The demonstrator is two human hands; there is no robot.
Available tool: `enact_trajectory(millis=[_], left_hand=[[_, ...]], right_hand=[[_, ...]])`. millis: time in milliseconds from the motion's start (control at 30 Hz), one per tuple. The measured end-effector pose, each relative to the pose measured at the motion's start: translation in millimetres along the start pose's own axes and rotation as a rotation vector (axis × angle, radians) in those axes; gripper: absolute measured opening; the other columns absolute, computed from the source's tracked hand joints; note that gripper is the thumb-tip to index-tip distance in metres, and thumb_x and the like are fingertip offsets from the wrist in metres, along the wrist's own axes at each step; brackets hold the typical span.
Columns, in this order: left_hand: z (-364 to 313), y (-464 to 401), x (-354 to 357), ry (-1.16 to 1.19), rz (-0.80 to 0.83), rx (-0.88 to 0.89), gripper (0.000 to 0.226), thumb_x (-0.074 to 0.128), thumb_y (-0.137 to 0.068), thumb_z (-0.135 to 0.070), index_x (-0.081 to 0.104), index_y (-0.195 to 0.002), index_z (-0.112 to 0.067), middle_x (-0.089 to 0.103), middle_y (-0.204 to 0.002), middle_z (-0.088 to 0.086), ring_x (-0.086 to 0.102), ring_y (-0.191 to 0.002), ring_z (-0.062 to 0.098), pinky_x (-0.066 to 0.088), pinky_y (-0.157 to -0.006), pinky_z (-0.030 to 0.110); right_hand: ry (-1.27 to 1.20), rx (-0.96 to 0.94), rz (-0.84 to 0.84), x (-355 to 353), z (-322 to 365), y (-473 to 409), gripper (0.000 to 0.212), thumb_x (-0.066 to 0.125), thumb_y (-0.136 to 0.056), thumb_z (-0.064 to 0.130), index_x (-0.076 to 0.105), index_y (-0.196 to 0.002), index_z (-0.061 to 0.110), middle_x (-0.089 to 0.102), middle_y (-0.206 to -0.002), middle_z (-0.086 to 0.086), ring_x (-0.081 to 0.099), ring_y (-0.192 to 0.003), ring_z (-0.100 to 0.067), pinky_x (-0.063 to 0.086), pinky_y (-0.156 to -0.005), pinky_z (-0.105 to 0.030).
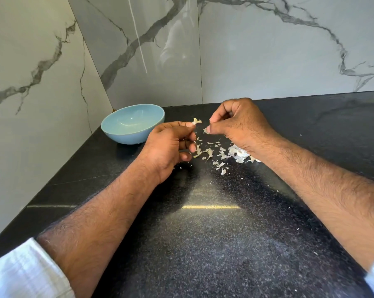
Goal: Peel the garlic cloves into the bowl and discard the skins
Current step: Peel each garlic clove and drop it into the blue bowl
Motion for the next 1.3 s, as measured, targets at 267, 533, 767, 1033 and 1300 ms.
enact_trajectory(millis=[267, 533, 767, 1033, 1300], left_hand=[[3.4, -0.8, 0.2, -0.07, 0.007, 0.032, 0.008, 0.062, -0.105, -0.009, 0.069, -0.106, -0.005, 0.064, -0.074, 0.006, 0.056, -0.056, 0.018, 0.033, -0.047, 0.025], [-9.6, 2.8, -5.0, -0.365, -0.082, 0.258, 0.004, 0.074, -0.097, -0.009, 0.072, -0.095, -0.011, 0.076, -0.086, 0.017, 0.058, -0.055, 0.015, 0.041, -0.045, 0.022], [-22.7, 6.4, -11.2, -0.442, -0.139, 0.455, 0.006, 0.077, -0.098, -0.013, 0.077, -0.104, -0.011, 0.076, -0.087, 0.001, 0.065, -0.064, 0.015, 0.048, -0.053, 0.017], [-26.2, 7.8, -7.6, -0.613, -0.071, 0.581, 0.005, 0.083, -0.094, -0.017, 0.08, -0.094, -0.012, 0.078, -0.08, -0.003, 0.069, -0.066, 0.021, 0.061, -0.062, 0.037], [-26.8, 6.6, -12.8, -0.576, -0.135, 0.626, 0.02, 0.093, -0.083, -0.021, 0.077, -0.092, -0.013, 0.076, -0.084, 0.006, 0.065, -0.067, 0.015, 0.058, -0.063, 0.028]], right_hand=[[-0.072, -0.088, 0.063, 11.2, 3.4, 3.5, 0.015, 0.088, -0.085, 0.027, 0.083, -0.098, 0.023, 0.079, -0.09, 0.001, 0.067, -0.078, -0.007, 0.058, -0.074, -0.024], [-0.293, 0.044, 0.132, 10.6, 0.3, 3.2, 0.014, 0.082, -0.089, 0.014, 0.078, -0.102, 0.01, 0.08, -0.094, -0.01, 0.076, -0.083, -0.02, 0.051, -0.059, -0.027], [-0.437, 0.101, 0.224, 7.6, 4.5, 6.3, 0.022, 0.082, -0.085, 0.001, 0.074, -0.105, -0.001, 0.079, -0.093, -0.021, 0.076, -0.077, -0.025, 0.054, -0.067, -0.03], [-0.407, 0.087, 0.232, 6.9, 1.1, 4.5, 0.017, 0.08, -0.088, 0.004, 0.079, -0.104, 0.001, 0.078, -0.095, -0.023, 0.074, -0.079, -0.024, 0.055, -0.071, -0.031], [-0.475, 0.147, 0.377, 11.0, -1.1, 7.2, 0.015, 0.073, -0.093, 0.011, 0.078, -0.107, 0.006, 0.078, -0.109, -0.014, 0.071, -0.092, -0.021, 0.055, -0.072, -0.032]])
Point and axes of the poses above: each hand's wrist, its own y-axis away from the middle knuckle, its own x-axis out of the palm, z = x × y, the point moved 4 cm from there along -y, towards the middle knuckle
